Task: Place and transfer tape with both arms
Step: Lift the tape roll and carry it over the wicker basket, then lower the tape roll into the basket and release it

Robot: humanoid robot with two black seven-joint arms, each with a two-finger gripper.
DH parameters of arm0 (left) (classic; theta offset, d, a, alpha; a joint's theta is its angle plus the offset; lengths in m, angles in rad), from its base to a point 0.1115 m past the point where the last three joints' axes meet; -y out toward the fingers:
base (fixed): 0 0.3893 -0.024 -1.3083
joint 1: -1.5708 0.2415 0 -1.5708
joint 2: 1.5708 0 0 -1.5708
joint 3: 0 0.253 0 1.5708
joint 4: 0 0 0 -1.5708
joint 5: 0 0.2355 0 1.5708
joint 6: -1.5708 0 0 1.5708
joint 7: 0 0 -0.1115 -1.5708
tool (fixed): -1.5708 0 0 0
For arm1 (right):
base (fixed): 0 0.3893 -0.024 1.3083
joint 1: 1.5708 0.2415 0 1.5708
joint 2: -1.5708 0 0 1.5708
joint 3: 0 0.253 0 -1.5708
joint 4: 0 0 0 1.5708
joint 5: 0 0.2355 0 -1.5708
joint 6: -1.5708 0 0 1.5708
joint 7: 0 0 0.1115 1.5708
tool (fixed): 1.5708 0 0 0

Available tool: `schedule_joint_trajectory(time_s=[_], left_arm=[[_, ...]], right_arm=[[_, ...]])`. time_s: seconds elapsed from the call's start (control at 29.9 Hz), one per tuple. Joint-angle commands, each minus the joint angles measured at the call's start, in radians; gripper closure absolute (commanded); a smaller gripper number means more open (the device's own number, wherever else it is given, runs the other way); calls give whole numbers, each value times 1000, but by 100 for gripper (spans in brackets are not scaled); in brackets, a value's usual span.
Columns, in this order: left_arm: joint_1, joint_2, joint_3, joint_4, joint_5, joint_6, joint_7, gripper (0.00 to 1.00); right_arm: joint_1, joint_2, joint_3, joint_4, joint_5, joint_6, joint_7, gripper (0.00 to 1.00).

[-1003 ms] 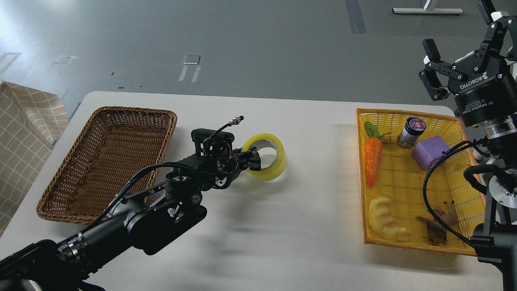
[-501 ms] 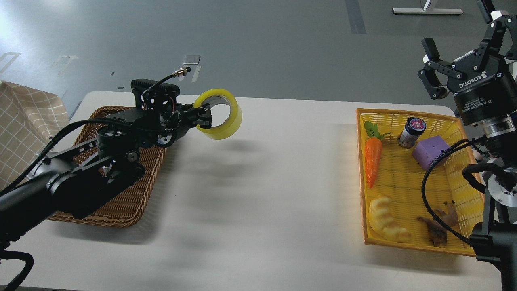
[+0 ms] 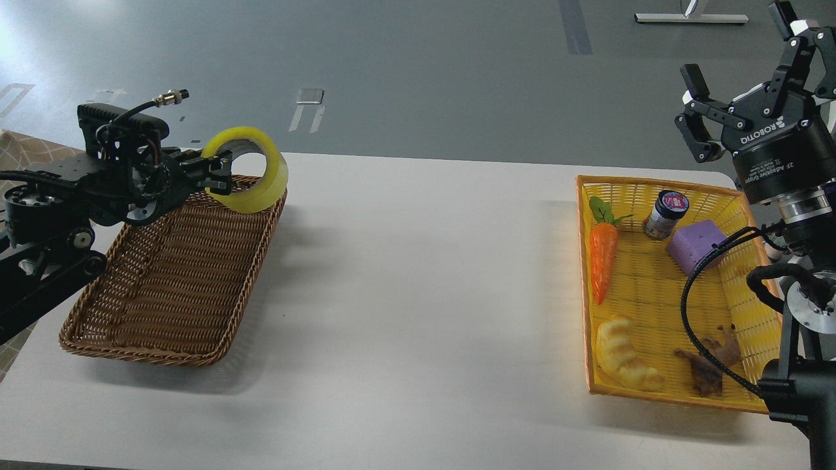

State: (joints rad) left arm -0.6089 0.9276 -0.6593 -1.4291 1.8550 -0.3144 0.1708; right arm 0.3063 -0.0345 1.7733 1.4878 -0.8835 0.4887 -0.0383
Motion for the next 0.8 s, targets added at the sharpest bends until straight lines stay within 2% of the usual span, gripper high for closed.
schedule_joint_trajectory(time_s=[0.0, 0.17, 0.67, 0.77], left_arm=[[50, 25, 1, 1, 0, 21, -25, 99], [100, 28, 3, 19, 7, 47, -40, 99], [172, 77, 3, 154, 7, 143, -177, 99], [204, 79, 3, 167, 9, 158, -186, 98]], right_arm=[[-6, -2, 0, 0, 0, 0, 0, 0], [-12, -4, 0, 0, 1, 0, 0, 0], [-15, 1, -2, 8, 1, 0, 0, 0], [-13, 2, -3, 6, 1, 0, 0, 0]])
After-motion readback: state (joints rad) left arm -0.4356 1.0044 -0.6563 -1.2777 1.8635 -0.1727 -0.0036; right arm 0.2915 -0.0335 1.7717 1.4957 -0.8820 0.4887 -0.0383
